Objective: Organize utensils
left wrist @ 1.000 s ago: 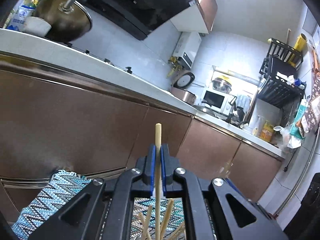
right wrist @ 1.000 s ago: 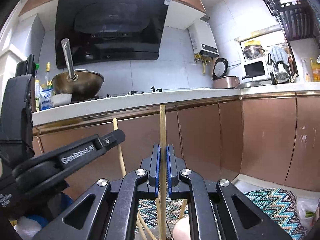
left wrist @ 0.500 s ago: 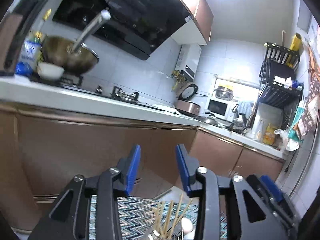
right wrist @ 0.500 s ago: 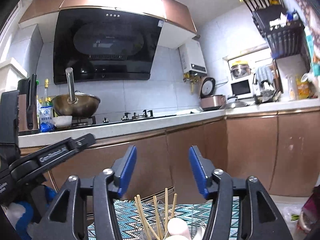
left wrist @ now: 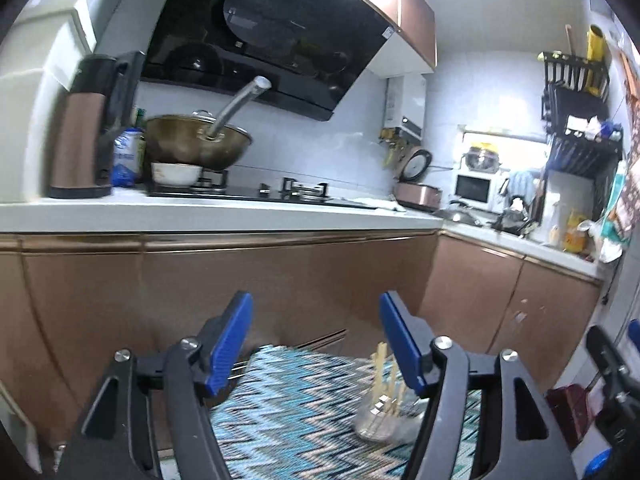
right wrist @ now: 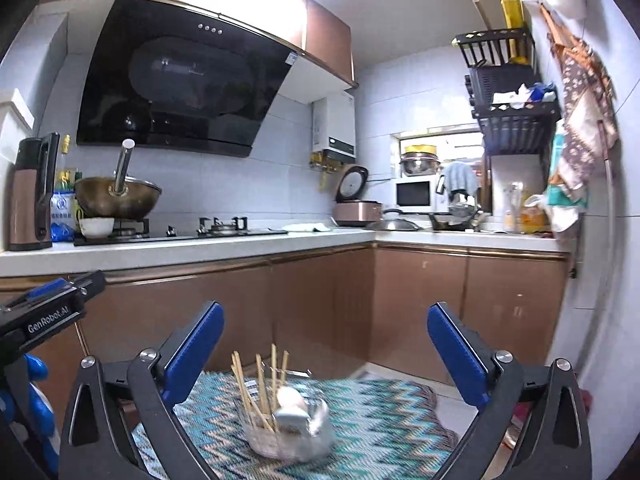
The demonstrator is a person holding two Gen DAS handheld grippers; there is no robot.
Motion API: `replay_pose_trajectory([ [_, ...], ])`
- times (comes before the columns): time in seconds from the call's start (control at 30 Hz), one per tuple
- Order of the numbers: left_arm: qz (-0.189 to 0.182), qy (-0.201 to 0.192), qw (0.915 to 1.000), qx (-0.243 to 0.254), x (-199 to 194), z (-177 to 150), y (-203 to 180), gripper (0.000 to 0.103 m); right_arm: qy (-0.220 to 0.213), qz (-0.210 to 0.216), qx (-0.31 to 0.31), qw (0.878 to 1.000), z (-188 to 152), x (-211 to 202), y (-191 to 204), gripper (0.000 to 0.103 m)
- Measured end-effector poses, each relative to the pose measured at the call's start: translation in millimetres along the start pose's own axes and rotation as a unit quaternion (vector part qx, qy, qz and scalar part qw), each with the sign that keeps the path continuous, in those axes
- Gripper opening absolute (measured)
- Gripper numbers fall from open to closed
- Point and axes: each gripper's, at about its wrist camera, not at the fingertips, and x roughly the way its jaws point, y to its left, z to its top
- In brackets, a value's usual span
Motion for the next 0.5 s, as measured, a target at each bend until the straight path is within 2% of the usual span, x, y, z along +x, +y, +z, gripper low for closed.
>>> replay_pose_trajectory([
  [0.17,0.014,0.005,0.9997,0.019,-30,-3,5,0.068,-0.004,-0.017,-0.001,1.000,-3,-32,-5,0.103],
  [0.5,0.041,-0.002,0.9984,0.039,-78,0,14,0.071,-0.005,-0.014,0.002,1.000,-6,-76,-7,0.103],
])
